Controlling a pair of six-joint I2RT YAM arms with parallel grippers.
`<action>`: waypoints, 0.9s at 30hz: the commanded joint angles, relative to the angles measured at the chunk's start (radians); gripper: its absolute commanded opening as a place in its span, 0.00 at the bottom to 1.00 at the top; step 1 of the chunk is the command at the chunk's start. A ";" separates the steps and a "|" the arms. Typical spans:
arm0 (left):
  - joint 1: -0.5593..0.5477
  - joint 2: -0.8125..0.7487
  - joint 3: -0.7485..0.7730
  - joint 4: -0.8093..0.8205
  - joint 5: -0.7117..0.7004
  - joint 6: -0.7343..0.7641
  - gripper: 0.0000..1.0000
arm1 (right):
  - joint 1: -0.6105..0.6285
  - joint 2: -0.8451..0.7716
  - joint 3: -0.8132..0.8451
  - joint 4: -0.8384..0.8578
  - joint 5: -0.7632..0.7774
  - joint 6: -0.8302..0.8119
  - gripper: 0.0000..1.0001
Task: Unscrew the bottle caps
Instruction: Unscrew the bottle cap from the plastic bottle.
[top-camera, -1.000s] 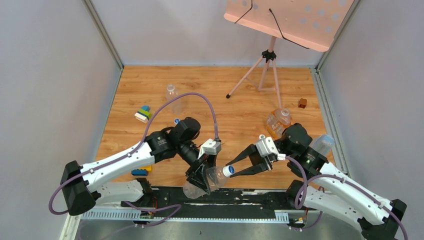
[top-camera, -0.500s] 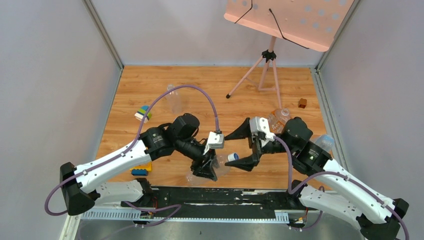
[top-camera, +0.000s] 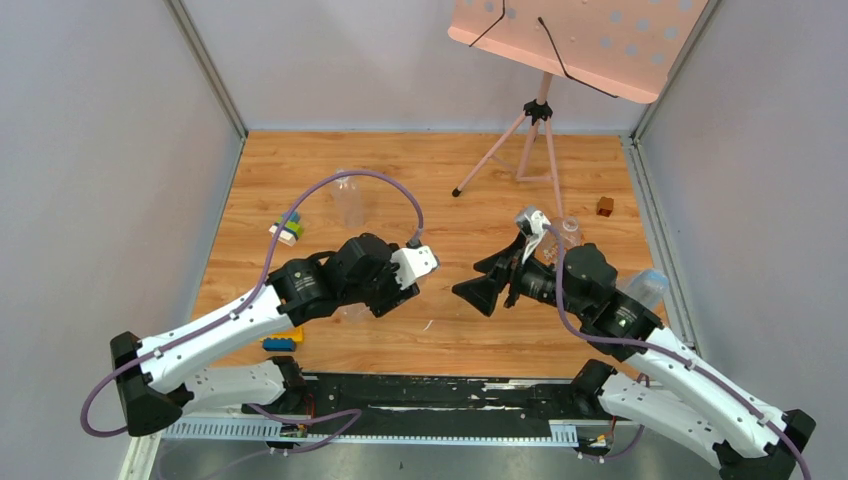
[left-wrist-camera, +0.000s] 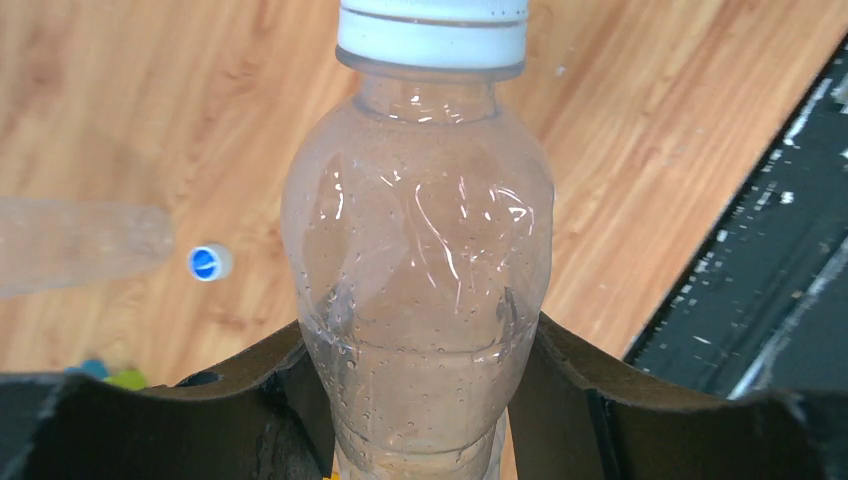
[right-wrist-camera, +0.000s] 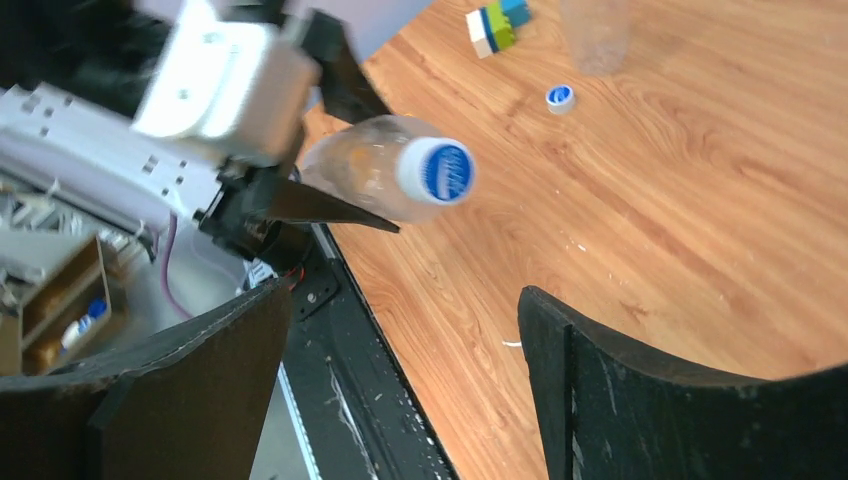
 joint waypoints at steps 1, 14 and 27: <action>-0.031 -0.053 -0.023 0.111 -0.163 0.102 0.00 | -0.044 0.071 0.003 0.001 0.076 0.275 0.84; -0.065 -0.057 -0.078 0.178 -0.208 0.192 0.00 | -0.116 0.171 0.006 0.146 -0.088 0.508 0.80; -0.073 -0.034 -0.087 0.184 -0.170 0.245 0.00 | -0.131 0.371 0.047 0.284 -0.215 0.557 0.67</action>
